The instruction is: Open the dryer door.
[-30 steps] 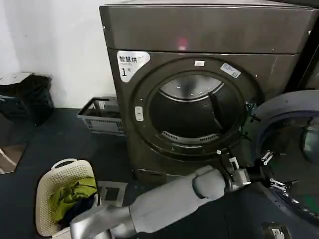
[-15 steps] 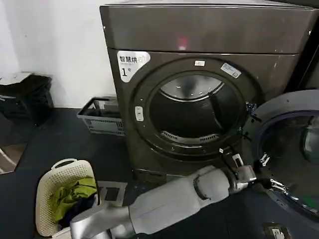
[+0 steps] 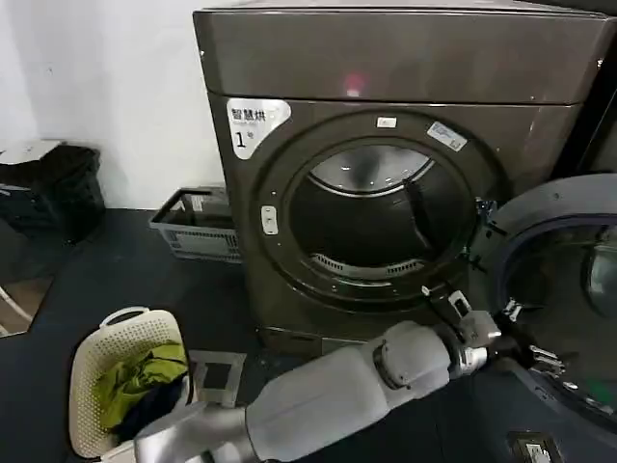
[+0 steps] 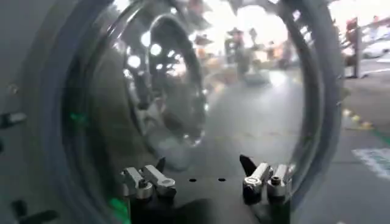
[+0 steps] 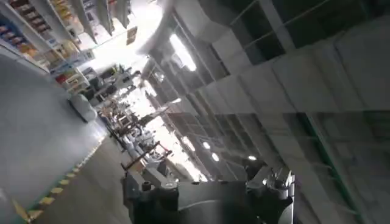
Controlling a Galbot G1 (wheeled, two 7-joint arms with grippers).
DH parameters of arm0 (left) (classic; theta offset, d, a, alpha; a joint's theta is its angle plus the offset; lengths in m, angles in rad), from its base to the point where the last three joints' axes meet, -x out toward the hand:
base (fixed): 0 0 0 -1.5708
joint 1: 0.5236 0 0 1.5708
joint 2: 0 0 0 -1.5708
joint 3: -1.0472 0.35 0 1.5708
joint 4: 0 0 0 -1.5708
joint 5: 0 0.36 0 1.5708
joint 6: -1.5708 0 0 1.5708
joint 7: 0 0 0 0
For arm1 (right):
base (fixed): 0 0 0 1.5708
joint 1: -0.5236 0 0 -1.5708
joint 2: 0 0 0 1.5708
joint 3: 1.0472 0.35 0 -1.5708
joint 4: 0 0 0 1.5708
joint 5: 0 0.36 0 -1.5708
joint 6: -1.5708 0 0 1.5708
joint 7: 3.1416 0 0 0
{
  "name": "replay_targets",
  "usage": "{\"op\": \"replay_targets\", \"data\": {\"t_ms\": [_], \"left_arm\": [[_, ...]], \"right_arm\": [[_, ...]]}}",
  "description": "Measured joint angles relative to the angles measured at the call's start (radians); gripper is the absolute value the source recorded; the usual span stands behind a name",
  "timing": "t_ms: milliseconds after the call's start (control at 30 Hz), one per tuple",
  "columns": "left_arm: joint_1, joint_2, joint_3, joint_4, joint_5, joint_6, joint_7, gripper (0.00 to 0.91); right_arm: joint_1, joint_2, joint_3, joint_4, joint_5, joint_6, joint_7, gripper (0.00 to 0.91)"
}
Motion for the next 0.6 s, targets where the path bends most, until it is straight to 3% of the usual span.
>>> {"op": "replay_targets", "data": {"t_ms": [233, 433, 600], "left_arm": [[0.016, 0.0, -0.001, -0.106, 0.072, -0.058, 0.047, 0.907], [0.044, 0.0, -0.028, -0.215, 0.075, -0.05, 0.069, 0.907], [0.072, 0.113, -0.047, -0.292, 0.101, -0.064, 0.081, 0.907]], "right_arm": [[0.006, -0.012, -0.006, -0.009, 0.013, 0.036, -0.029, 0.907], [0.011, -0.019, -0.026, -0.021, 0.009, 0.061, -0.032, 0.907], [0.016, -0.027, -0.041, -0.026, 0.004, 0.073, -0.033, 0.907]]}}
